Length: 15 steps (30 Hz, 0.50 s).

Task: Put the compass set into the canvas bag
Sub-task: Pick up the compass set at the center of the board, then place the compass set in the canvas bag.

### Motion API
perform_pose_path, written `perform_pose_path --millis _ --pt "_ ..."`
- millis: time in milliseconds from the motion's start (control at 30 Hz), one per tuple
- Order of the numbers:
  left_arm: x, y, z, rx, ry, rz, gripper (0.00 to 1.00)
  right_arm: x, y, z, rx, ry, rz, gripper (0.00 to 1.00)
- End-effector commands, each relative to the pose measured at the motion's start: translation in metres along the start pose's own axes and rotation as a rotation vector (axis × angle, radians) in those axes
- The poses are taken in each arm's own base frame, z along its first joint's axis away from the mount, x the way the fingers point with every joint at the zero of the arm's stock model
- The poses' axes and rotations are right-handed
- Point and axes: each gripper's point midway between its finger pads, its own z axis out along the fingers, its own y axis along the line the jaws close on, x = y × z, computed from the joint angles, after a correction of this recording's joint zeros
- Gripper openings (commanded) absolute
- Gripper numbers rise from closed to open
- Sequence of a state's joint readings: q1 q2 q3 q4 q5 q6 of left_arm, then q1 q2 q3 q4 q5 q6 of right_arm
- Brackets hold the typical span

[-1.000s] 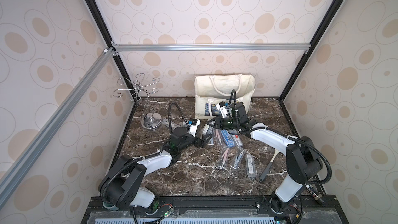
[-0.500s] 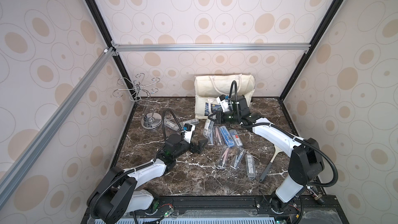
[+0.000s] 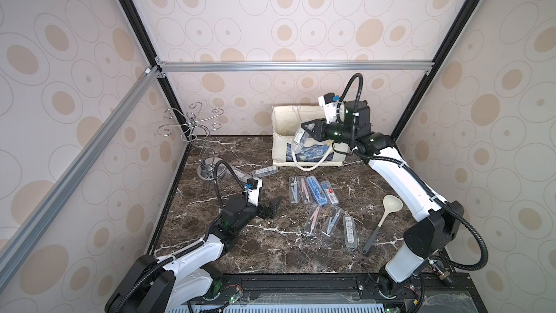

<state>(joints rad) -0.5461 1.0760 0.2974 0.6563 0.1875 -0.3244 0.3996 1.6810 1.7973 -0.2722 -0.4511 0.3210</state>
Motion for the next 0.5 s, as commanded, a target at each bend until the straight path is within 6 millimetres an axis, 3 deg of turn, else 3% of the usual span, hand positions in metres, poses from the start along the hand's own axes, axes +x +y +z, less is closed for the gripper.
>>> perform_pose_path --millis 0,133,233,333,467 --pt "-0.002 0.004 -0.003 -0.028 -0.012 0.001 1.0 -0.033 -0.019 -0.012 0.072 -0.069 -0.041 0.18" --pt "-0.001 0.006 -0.004 -0.035 -0.009 -0.001 1.0 -0.052 -0.055 -0.014 0.169 -0.107 -0.055 0.18" --pt "0.0 0.006 -0.004 -0.038 -0.008 -0.003 1.0 -0.052 -0.08 -0.006 0.236 -0.102 -0.061 0.18" --pt "0.0 0.008 -0.006 -0.048 -0.014 -0.004 1.0 -0.043 -0.116 0.005 0.294 -0.069 -0.048 0.18" --pt "-0.001 0.01 -0.007 -0.058 -0.018 -0.005 1.0 -0.014 -0.148 0.031 0.332 0.002 -0.039 0.18"
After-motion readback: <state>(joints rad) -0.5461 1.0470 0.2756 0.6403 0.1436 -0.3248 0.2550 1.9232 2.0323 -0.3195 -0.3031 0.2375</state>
